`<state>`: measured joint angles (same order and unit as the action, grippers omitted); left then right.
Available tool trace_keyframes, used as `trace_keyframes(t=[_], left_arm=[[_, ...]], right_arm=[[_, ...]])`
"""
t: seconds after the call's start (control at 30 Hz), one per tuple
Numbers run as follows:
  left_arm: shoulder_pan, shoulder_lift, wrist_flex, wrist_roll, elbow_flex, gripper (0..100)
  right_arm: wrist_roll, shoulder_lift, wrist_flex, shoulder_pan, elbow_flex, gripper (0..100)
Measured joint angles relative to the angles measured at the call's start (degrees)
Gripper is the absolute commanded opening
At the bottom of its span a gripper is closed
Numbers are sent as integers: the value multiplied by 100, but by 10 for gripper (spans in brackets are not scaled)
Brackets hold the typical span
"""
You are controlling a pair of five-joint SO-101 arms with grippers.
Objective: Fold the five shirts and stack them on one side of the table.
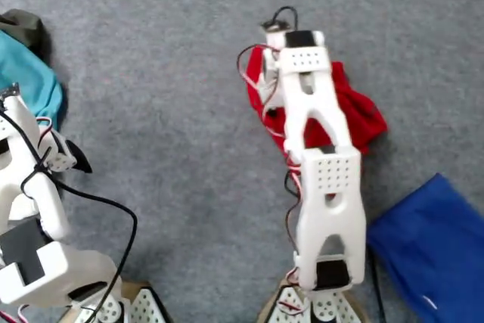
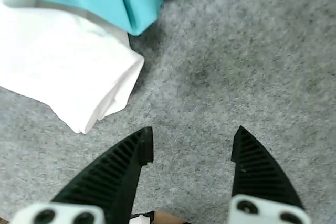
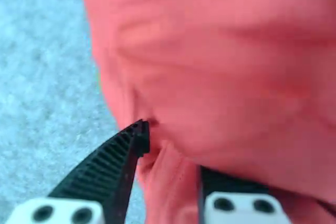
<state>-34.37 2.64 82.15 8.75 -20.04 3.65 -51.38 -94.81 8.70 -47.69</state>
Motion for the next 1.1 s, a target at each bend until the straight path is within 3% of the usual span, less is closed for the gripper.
trace_keyframes(t=[0.43,1.1], left_arm=[[0,0,0,0,0,252],[0,0,0,0,0,252]], right_arm=[[-18,-413,-369,-185,-571,155],[-202,-255,-624,185,-571,154]])
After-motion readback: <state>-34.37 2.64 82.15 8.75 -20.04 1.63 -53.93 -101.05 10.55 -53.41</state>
